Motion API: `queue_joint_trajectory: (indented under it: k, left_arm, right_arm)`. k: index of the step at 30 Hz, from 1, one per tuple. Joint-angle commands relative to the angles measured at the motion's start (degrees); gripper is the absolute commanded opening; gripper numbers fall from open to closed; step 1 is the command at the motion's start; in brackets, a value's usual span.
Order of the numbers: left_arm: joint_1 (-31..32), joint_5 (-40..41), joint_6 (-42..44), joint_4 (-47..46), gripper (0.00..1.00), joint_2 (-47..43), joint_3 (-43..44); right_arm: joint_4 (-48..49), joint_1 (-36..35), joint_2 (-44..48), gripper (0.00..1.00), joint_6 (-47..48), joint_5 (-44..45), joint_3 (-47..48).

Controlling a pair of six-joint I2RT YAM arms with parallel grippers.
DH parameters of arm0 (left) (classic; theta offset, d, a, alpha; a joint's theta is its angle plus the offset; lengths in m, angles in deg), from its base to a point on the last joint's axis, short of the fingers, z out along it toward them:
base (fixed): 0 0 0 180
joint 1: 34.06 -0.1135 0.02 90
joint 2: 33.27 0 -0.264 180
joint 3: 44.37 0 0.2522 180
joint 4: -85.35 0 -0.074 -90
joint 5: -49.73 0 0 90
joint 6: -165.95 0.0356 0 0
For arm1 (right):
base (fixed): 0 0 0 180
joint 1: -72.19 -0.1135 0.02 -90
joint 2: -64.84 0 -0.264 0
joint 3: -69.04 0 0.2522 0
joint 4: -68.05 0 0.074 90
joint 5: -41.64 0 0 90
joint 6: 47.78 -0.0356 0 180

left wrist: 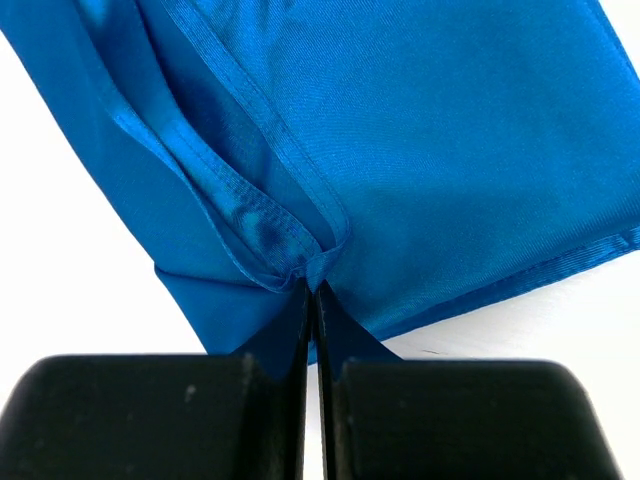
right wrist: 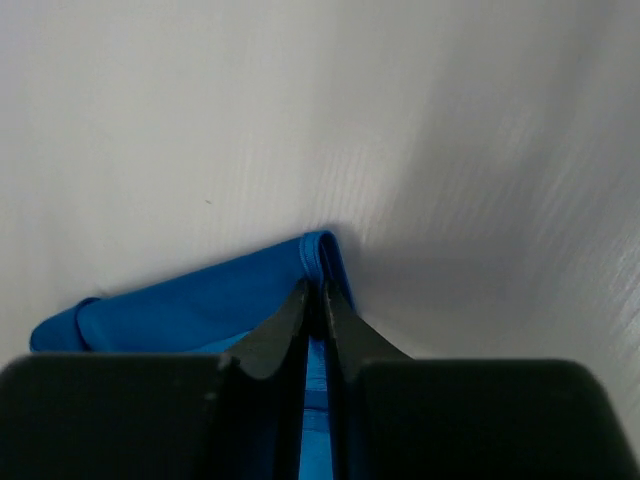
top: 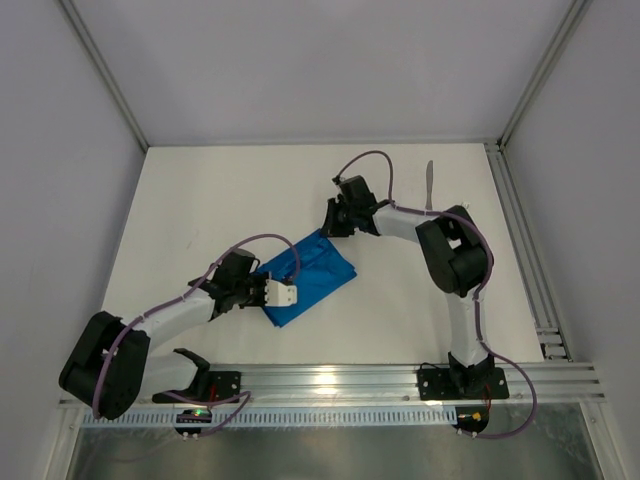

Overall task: Fold the napkin into a case and place the utensils inside
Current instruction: Fold the lower triangle-folded napkin at the center of the board.

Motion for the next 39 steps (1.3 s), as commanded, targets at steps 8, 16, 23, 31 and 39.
queue_joint_trajectory:
  k: [8,16,23,31,39]
  left_arm:
    - [0.16,0.26,-4.33,6.25,0.29,0.08,2.67]
    - [-0.10,-3.24,-7.22,22.58,0.59,-2.91,10.75]
    - [-2.56,-17.80,-6.71,40.34,0.66,-3.62,22.00]
    - [-6.96,-4.32,-27.35,20.44,0.37,-1.43,22.03]
    - [-5.38,4.66,-27.80,14.26,0.44,8.50,19.20]
  right_arm:
    - [3.61,-0.37,6.49,0.04,-0.41,-0.75,-7.08]
    - [7.30,-0.37,7.64,0.04,-0.49,-0.14,-9.63]
    - [9.59,-0.37,9.66,0.04,-0.84,0.13,-12.71]
    - [12.67,-0.98,11.59,0.04,-1.46,-0.05,-16.14]
    - [16.80,-2.57,16.51,0.04,-3.30,1.27,-21.76]
